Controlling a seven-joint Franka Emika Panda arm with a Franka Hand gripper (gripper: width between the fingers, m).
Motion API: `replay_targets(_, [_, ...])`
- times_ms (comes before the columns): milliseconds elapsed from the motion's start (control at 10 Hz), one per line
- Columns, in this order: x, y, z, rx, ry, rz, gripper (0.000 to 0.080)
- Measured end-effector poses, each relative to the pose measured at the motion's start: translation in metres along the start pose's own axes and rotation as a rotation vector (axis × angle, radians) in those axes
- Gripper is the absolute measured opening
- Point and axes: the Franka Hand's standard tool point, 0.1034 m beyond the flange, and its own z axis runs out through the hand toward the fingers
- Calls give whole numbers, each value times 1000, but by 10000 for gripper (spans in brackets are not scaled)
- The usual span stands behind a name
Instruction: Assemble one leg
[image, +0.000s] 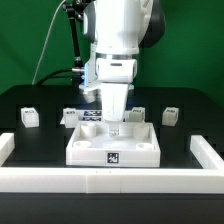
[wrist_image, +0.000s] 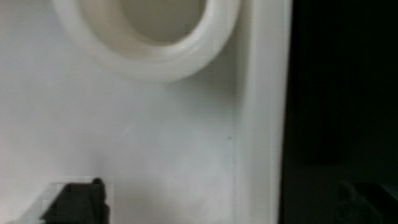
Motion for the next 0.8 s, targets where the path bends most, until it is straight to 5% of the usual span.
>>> replay_targets(200, [0,-1,1,3,0,0,389])
replay_targets(300, [0,-1,1,3,0,0,389])
replay_targets(400, [0,-1,1,3,0,0,169])
replay_targets(500, [0,-1,1,3,0,0,57])
replay_targets(800, [0,-1,1,3,0,0,57])
